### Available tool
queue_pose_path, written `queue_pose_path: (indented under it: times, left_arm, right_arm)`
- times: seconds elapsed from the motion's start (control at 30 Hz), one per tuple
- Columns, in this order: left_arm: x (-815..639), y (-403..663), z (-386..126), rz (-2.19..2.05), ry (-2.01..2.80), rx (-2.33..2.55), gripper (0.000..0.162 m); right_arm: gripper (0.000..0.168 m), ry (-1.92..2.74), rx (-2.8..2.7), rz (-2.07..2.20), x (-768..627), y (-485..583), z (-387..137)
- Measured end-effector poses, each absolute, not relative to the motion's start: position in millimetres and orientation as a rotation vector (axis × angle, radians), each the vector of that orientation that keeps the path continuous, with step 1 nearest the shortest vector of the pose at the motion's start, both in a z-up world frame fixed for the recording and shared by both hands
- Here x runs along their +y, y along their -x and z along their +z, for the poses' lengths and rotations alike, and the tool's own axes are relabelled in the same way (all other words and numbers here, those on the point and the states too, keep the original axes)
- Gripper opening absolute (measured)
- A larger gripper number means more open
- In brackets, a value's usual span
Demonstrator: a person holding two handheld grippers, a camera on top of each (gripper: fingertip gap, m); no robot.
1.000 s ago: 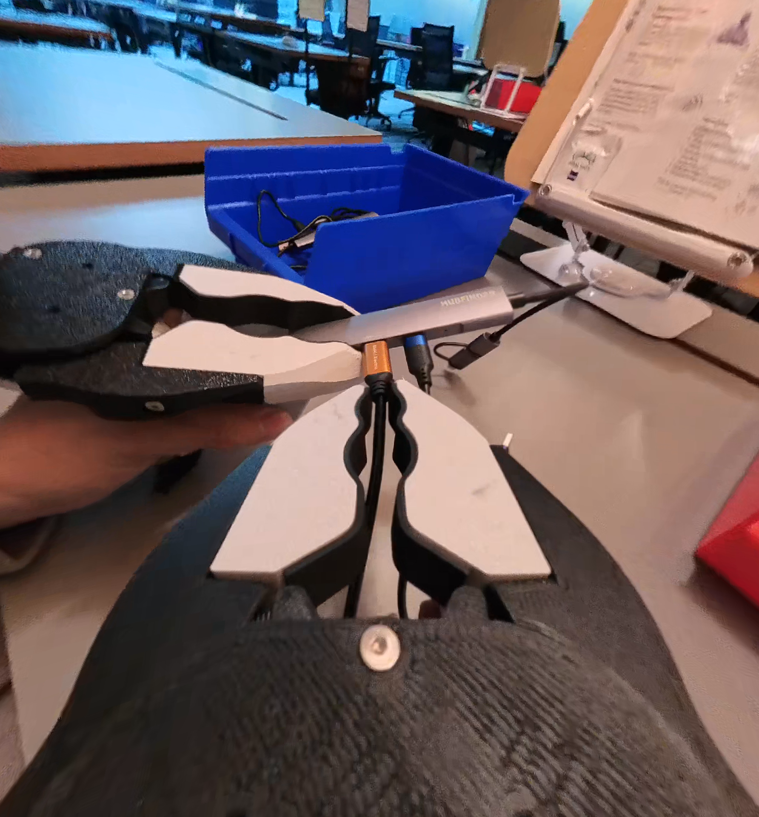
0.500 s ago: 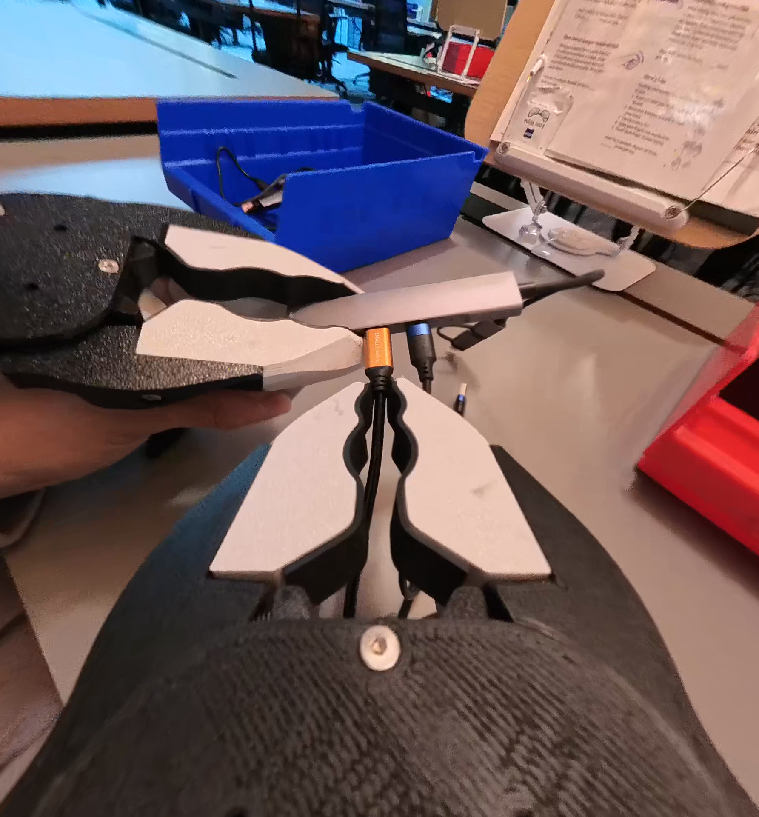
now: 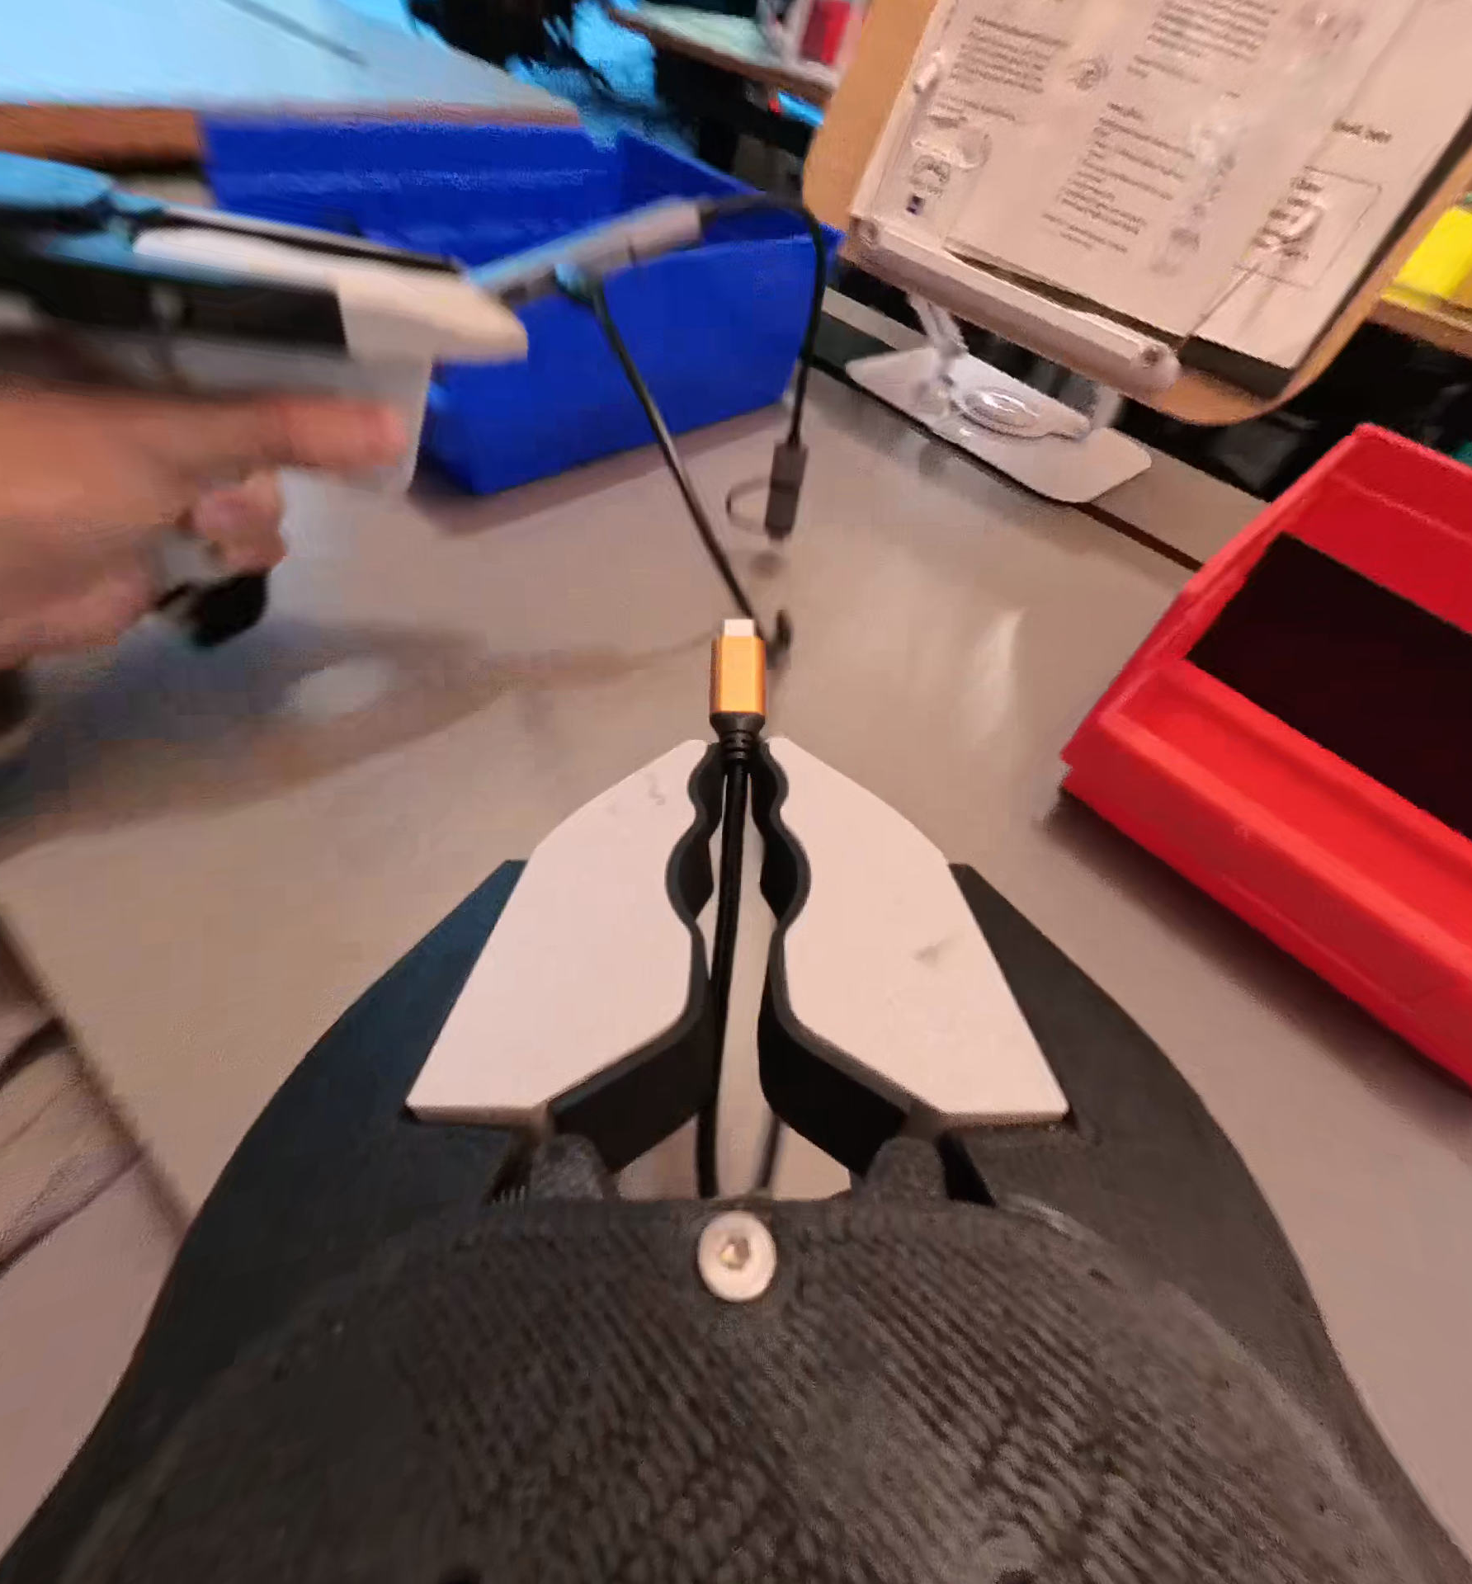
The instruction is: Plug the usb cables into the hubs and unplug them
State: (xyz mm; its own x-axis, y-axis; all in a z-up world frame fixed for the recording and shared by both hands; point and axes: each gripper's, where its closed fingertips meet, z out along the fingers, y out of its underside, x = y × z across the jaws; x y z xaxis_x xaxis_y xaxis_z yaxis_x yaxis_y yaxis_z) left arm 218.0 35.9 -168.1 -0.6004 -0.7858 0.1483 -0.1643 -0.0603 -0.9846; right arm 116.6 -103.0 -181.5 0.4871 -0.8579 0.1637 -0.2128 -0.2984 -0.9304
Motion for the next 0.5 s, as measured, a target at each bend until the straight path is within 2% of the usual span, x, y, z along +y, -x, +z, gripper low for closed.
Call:
queue_pose_path:
  times: [0.1, 0.17, 0.3, 0.5]
  left_arm:
    - [57, -207, -113, -1.721, 0.838, 1.662, 0.024]
    - [54, -195, -98, -1.739, 0.794, 1.641, 0.024]
    - [50, -193, -110, -1.738, 0.833, 1.685, 0.023]
    - [23, -181, -133, -1.819, 0.786, 1.802, 0.023]
  right_arm:
    - [0.007, 1.617, 0.883, -0.756, -118, -91, -154]
    - [0.007, 1.528, 0.816, -0.741, -127, -82, -115]
    - [0.007, 1.545, 0.729, -0.861, -153, -84, -52]
    - [0.007, 1.464, 0.666, -1.015, -202, -141, 20]
